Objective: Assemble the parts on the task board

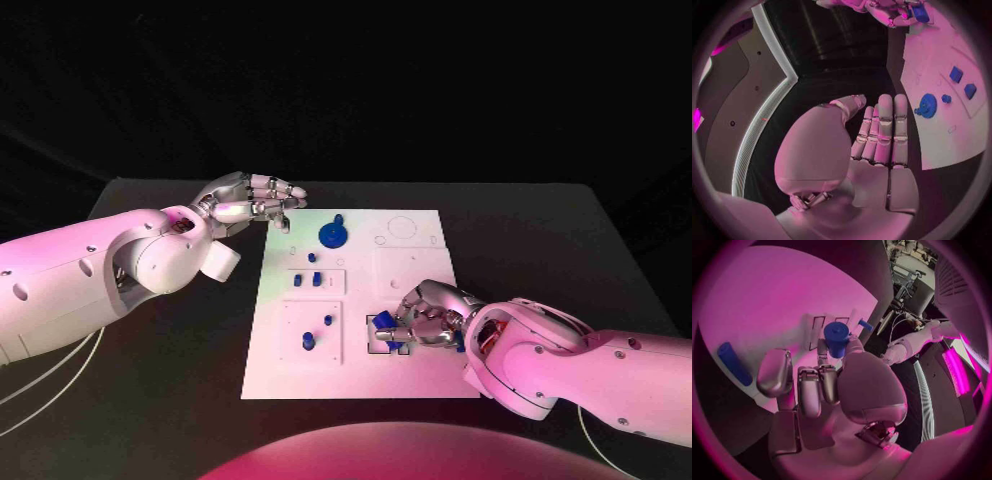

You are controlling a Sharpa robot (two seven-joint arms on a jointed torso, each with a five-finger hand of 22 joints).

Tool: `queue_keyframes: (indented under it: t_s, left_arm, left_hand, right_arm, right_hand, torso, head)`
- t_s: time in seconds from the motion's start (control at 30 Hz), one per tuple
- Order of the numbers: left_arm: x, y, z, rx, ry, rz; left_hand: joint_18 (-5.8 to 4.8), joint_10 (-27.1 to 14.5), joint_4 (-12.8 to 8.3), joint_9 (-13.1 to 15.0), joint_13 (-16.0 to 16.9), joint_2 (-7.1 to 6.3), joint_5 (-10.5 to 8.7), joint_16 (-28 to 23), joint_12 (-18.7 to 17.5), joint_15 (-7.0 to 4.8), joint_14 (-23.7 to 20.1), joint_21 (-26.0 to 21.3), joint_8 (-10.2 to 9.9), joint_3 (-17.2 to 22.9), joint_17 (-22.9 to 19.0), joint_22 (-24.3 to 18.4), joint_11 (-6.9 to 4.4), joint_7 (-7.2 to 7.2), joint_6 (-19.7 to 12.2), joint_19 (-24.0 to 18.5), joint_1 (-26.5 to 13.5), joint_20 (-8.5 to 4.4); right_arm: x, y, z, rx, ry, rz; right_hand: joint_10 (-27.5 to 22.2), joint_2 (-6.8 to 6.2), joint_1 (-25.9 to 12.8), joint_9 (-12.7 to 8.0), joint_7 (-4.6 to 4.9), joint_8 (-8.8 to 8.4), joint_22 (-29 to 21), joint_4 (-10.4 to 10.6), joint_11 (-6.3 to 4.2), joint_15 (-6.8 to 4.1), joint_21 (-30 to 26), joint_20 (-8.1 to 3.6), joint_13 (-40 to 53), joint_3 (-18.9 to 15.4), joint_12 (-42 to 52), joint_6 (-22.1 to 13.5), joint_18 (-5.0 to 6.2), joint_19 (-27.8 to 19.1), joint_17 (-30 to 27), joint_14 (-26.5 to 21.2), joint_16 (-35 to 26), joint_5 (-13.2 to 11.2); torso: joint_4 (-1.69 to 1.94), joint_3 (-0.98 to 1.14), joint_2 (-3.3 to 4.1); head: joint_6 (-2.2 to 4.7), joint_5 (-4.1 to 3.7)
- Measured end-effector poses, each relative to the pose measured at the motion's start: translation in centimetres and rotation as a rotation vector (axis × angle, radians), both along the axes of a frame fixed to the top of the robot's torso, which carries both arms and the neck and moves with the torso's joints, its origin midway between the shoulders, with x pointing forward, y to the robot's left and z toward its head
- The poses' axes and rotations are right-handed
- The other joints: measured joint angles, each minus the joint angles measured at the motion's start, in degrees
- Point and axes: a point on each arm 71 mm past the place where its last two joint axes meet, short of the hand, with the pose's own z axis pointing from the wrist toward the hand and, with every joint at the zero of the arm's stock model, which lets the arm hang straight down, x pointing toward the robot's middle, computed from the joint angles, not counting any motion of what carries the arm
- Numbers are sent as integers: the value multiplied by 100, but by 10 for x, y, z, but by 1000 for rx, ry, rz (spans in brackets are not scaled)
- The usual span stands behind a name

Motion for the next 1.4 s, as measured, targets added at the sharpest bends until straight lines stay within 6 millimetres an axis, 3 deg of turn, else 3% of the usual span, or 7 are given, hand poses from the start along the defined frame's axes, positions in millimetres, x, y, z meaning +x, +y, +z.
queue_keyframes:
  t_s: [0.17,0.4,0.67,0.83,1.2,1.3,1.4]
  left_arm:
    - [0,0,0,2,0,-1]
    - [0,1,0,4,1,-2]
    - [-1,1,0,6,1,-2]
    - [-1,2,0,7,1,-1]
    - [-1,2,0,8,2,-2]
    - [-1,2,0,8,2,-2]
    - [-1,2,0,8,2,-2]
  left_hand:
    - [0,0,0,0,0,0,0,0,0,0,0,0,0,0,0,0,0,0,0,0,0,0]
    - [0,0,0,0,0,0,0,0,0,0,0,0,0,0,0,0,0,0,0,0,0,0]
    - [0,0,0,0,-5,0,0,0,0,0,0,-22,21,0,0,0,0,0,-42,0,0,0]
    - [-1,0,0,0,-5,0,0,0,0,0,0,-22,21,0,0,-5,0,0,-42,0,0,0]
    - [0,0,0,0,-5,0,0,0,0,0,0,-22,20,0,1,-5,0,0,-42,0,0,0]
    - [0,0,0,0,-5,0,0,0,0,0,0,-22,20,0,1,-5,0,0,-42,0,0,0]
    - [0,0,0,0,-4,0,0,0,0,0,0,-22,20,0,0,-5,0,0,-42,0,0,0]
  right_arm:
    - [0,1,0,-2,-3,2]
    - [0,2,-2,-8,-2,0]
    - [1,1,-3,-15,2,-3]
    - [1,0,-4,-19,3,-8]
    - [2,0,-4,-23,2,-12]
    - [2,0,-4,-22,0,-14]
    - [2,0,-4,-20,-1,-16]
  right_hand:
    - [0,-16,-37,-13,-21,1,0,6,0,0,0,0,0,-69,0,21,0,0,0,0,0,-4]
    - [1,130,-402,53,-143,44,-1,1,-1,-1,0,-21,5,-266,0,146,1,-22,-1,-1,0,-4]
    - [1,-159,-702,137,-297,91,-1,18,-2,-1,-19,-21,4,-340,-18,341,1,-22,-1,-1,0,24]
    - [0,-408,-951,166,-278,111,-2,13,-3,-1,-119,-21,4,-136,-88,257,1,-22,-1,-1,0,55]
    - [0,-491,-1034,180,-259,111,-2,21,-3,-1,-198,-21,3,-64,-155,238,1,-22,-2,-1,0,55]
    - [0,-641,-1184,205,-259,111,-2,38,-3,-1,-198,-21,3,-34,-155,238,1,-22,-2,-1,0,55]
    - [0,-673,-1278,215,-259,111,-3,23,-2,-1,-204,-21,3,-18,-177,238,1,-22,-2,-1,0,78]
  torso:
    - [0,-1,-2]
    - [3,1,-3]
    - [5,-2,-6]
    - [6,-4,-8]
    - [6,-8,-4]
    - [7,-4,-4]
    - [8,-4,-4]
  head:
    - [-4,3]
    - [0,4]
    - [-5,8]
    - [-8,8]
    - [-21,8]
    - [-27,4]
    - [-31,2]
